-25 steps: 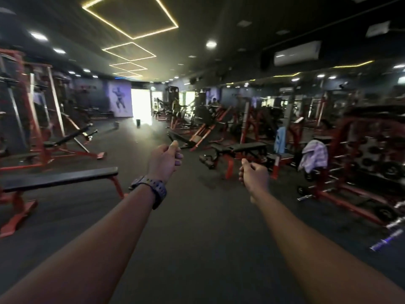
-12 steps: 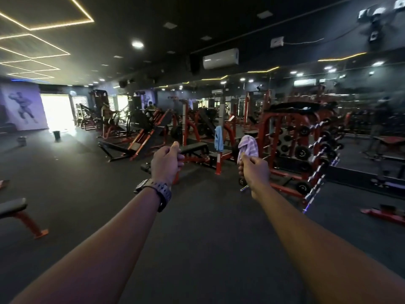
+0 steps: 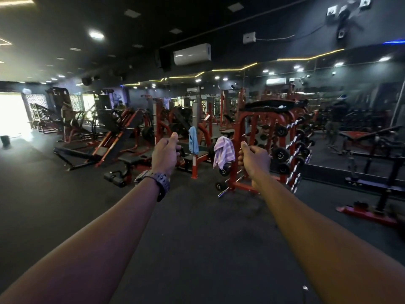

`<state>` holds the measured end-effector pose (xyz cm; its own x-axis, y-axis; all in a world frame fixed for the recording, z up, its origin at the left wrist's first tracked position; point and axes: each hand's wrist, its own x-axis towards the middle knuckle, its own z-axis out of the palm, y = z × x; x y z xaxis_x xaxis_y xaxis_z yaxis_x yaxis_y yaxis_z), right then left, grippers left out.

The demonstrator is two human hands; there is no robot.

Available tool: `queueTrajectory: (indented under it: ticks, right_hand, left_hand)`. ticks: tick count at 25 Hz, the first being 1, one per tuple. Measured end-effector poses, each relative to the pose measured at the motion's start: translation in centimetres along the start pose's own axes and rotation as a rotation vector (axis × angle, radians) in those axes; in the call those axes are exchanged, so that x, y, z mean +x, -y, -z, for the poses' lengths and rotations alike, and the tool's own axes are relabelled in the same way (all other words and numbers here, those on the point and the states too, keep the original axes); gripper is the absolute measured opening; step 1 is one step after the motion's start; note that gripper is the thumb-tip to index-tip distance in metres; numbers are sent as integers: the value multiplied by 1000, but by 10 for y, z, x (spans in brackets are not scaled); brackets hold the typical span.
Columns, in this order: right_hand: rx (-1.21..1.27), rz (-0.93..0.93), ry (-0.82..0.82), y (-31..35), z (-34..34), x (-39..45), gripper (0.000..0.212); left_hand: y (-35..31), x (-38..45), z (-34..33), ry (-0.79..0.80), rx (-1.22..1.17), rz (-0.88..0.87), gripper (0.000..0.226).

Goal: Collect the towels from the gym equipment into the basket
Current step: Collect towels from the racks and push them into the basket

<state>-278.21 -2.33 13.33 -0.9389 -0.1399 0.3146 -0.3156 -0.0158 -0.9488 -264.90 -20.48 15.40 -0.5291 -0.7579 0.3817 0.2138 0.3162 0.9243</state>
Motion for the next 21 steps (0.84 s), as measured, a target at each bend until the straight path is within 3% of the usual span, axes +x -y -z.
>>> queueTrajectory:
  ticks: [16,21]
  right_hand:
    - [-51,33,-63,-98,-171,378,38]
    - [-52,46,-75,-158,-241,517,37]
  left_hand:
    - [134,384,-193,164,-78,-32,46]
    - [199,504,-262,186,-86,-28,46]
